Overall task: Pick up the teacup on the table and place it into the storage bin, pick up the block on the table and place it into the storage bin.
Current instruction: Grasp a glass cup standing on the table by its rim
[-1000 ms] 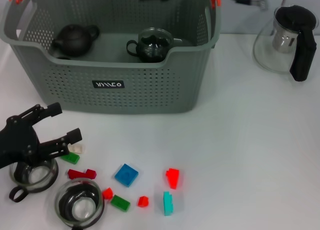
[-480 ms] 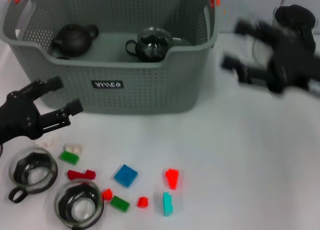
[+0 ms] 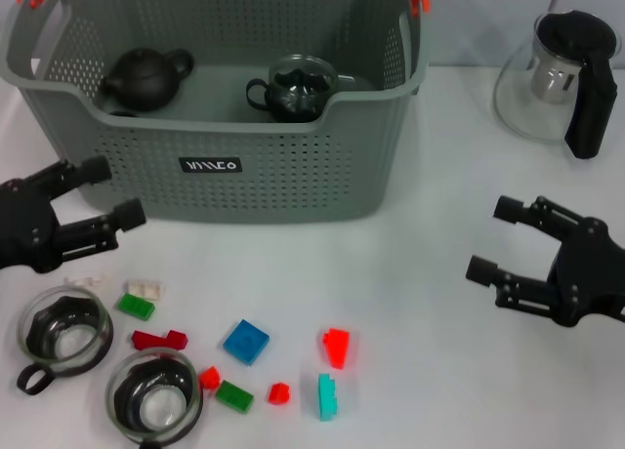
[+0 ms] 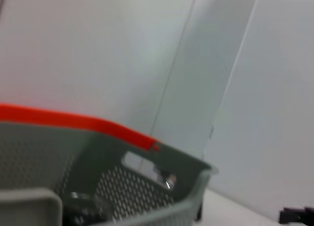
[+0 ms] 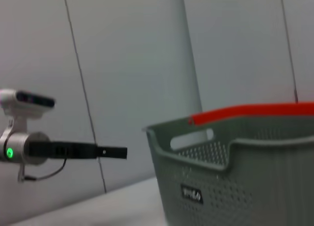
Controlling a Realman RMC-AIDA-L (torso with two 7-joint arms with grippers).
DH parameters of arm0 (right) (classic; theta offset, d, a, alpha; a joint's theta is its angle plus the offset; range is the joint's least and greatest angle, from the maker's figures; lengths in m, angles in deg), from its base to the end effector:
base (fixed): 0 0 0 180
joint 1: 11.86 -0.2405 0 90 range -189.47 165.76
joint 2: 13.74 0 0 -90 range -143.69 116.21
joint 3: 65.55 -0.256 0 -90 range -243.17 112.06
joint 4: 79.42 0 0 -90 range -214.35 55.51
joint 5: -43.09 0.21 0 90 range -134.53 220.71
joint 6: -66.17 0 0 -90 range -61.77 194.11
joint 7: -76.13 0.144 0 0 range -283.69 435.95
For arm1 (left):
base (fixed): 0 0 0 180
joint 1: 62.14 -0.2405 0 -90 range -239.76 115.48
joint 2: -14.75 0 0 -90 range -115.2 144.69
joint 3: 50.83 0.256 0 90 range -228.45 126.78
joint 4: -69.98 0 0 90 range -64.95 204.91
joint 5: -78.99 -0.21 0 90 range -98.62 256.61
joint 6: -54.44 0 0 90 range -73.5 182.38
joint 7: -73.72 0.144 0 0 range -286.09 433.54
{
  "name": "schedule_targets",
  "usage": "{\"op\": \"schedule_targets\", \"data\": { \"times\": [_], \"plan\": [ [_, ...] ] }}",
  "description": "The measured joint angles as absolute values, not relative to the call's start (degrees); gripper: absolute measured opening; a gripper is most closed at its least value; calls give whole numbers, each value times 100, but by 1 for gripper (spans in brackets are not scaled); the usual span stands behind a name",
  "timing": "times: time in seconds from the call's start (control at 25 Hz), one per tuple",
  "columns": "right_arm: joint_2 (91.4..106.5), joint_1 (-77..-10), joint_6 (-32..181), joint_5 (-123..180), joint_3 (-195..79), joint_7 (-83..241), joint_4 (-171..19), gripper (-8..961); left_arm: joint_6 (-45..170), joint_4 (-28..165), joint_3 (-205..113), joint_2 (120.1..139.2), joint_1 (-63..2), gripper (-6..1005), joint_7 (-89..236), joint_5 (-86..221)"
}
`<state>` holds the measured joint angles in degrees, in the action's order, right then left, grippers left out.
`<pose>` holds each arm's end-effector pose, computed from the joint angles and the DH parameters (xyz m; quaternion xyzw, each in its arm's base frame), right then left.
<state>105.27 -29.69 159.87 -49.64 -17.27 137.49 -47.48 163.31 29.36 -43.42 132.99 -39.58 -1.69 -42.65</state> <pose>0.2871 0.2714 -0.0033 -0.9009 0.1678 0.3548 0.1852 -0.3164 0.2633 0.0710 -0.8683 -0.2585 -0.3617 0.2202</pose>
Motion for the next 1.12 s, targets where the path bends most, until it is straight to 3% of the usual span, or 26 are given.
{"op": "schedule_targets", "data": {
  "times": [0.28, 0.8, 1.12],
  "plan": [
    [10497, -3045, 15968, -5402, -1739, 14102, -4614, 927, 16565, 2151, -3674, 13235, -3804, 935, -1363, -5021],
    [10500, -3347, 15958, -5874, -1741, 14711, -4514, 927, 17117, -2441, -1066, 13340, -3601, 934, -4452, -6638],
    [10521, -3404, 15954, -5868, -1753, 14722, -4570, 927, 16550, -2699, 224, 13734, -3398, 935, -4730, -8436]
  ]
}}
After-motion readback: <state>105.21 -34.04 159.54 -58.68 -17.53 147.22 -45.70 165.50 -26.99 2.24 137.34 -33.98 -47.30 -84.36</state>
